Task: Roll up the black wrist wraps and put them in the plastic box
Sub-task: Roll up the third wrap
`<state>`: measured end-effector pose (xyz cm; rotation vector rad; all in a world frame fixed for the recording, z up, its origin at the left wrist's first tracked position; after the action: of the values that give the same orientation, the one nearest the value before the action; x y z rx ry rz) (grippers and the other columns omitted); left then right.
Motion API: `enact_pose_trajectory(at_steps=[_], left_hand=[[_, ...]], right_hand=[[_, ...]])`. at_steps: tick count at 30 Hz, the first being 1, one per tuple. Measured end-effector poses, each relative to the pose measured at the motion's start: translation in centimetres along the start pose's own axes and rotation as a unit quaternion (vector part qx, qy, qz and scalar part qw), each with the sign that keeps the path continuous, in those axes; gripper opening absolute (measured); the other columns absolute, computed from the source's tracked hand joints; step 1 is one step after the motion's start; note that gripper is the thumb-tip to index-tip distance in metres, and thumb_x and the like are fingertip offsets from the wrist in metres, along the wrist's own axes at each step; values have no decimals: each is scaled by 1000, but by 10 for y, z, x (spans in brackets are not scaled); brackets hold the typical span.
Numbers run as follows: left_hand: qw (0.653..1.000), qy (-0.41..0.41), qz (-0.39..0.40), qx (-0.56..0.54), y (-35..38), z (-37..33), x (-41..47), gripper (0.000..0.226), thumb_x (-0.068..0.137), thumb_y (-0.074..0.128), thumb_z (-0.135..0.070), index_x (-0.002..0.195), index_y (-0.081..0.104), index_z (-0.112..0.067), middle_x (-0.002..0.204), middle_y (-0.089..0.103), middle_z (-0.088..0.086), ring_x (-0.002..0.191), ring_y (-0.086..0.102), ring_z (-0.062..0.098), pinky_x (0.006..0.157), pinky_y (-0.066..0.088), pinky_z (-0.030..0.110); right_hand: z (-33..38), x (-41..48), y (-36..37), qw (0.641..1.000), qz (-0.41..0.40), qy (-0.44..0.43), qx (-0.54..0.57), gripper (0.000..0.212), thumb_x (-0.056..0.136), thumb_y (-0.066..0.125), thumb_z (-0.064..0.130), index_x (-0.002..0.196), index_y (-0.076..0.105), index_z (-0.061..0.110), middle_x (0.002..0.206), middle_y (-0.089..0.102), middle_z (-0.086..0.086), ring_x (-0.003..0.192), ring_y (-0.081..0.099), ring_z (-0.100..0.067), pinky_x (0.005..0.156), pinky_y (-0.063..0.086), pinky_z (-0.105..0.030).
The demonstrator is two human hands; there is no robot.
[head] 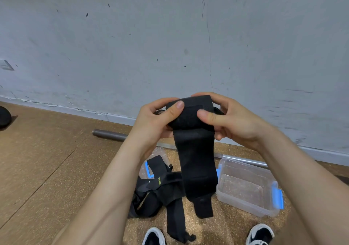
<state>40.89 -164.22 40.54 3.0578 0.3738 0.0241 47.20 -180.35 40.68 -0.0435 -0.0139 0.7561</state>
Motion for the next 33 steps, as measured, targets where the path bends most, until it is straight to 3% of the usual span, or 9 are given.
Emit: enact_pose_trajectory(at_steps=[3, 8, 12, 15, 18, 21, 25, 29, 33], left_hand=[[1000, 20, -4, 15, 5, 0, -1, 37, 68, 77, -30, 103, 73, -20, 88, 74, 8, 83, 73, 23, 70, 61, 35], [993, 55, -7, 108, 11, 3, -2, 33, 74, 81, -21, 106, 71, -24, 102, 72, 10, 94, 71, 26, 83, 61, 41], [990, 72, -2, 118, 10, 2, -1, 37, 80, 79, -9, 113, 69, -21, 102, 73, 8, 97, 70, 23, 83, 59, 30], [992, 79, 2, 95, 10, -1, -1, 40, 80, 77, -2, 114, 68, -22, 105, 72, 11, 96, 70, 22, 78, 58, 26], [993, 87, 11, 76, 12, -4, -3, 43, 80, 75, 5, 115, 66, -19, 106, 71, 12, 90, 70, 16, 73, 57, 23], [992, 96, 7, 78, 13, -5, -4, 49, 79, 76, 4, 120, 62, -19, 110, 69, 13, 91, 71, 14, 73, 57, 24], [998, 19, -35, -40, 12, 11, 0, 73, 71, 87, -17, 134, 49, -26, 109, 72, 8, 103, 71, 23, 86, 58, 41], [992, -86, 18, -85, 30, 24, -5, 55, 74, 73, -36, 119, 65, -5, 107, 75, 13, 101, 72, 25, 84, 60, 34], [992, -99, -43, -72, 22, 30, -2, 24, 84, 74, -12, 104, 71, 1, 94, 76, 17, 85, 73, 28, 68, 59, 33]], right_hand=[[2, 0, 0, 999, -16, 34, -1, 44, 79, 59, 55, 116, 66, 31, 67, 61, 14, 47, 49, -9, 46, 41, -23], [-3, 0, -1, 992, -28, 81, -88, 33, 89, 57, 57, 107, 68, 31, 77, 57, 3, 54, 46, -10, 47, 38, -21], [0, 2, -4, 994, -60, 40, -82, 37, 80, 67, 53, 104, 68, 25, 74, 58, 5, 56, 49, -8, 50, 35, -24], [-3, 5, 0, 997, -75, 18, -22, 48, 66, 73, 53, 104, 67, 24, 88, 66, -1, 77, 64, -19, 67, 45, -38], [-4, 4, 4, 997, -69, 27, 11, 45, 67, 73, 46, 104, 65, 22, 79, 66, 2, 64, 63, -11, 52, 41, -24], [-5, 2, 7, 995, -38, 44, 83, 28, 85, 68, 26, 109, 63, 13, 60, 62, 10, 43, 55, -1, 35, 33, -13], [-5, 5, 9, 984, -52, 18, 172, 18, 86, 66, 19, 100, 64, 8, 59, 61, 8, 45, 52, -3, 32, 30, -11], [-7, 10, 4, 972, -94, -7, 215, 28, 78, 69, 20, 101, 62, 5, 67, 61, 3, 48, 51, -4, 32, 26, -13], [-10, 11, 2, 959, -107, -22, 263, 32, 77, 69, 15, 106, 59, 4, 73, 61, 0, 47, 49, -4, 33, 20, -13]])
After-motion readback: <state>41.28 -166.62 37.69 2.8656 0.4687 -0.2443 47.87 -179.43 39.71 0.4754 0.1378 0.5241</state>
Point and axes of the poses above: each hand's wrist, its own x-axis towards the middle knuckle, its own y-axis out of the palm, z = x × y, the point moved 5 cm from there along x, towards the middle knuckle
